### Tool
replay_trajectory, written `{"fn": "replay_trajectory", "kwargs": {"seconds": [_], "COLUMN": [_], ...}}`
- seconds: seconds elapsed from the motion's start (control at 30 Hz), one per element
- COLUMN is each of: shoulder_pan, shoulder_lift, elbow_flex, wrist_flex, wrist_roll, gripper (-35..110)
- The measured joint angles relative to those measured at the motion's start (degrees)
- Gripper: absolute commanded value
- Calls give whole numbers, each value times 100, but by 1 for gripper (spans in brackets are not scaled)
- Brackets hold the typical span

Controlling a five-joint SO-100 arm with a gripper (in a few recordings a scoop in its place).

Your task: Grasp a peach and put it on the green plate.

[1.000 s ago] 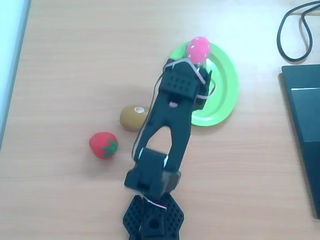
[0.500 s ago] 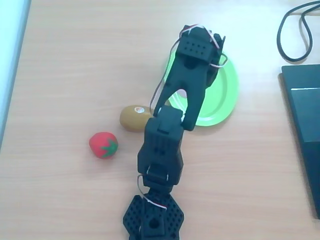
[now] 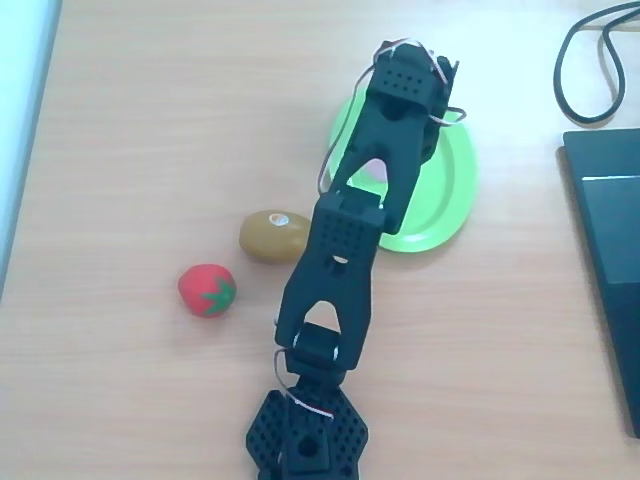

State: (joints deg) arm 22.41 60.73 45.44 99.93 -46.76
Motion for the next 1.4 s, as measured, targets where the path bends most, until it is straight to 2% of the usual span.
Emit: {"fn": "replay_trajectory", "kwargs": {"seconds": [0.23,0.4,1.03,1.4], "shoulder_pan": [9,-9,18,18], "shoulder_lift": [-527,-835,-1679,-1679], "elbow_flex": [-536,-659,-1125,-1116], "wrist_flex": [-272,-352,-334,-149], "wrist_roll": [1477,1872,1907,1960], "gripper": [20,20,25,34]}}
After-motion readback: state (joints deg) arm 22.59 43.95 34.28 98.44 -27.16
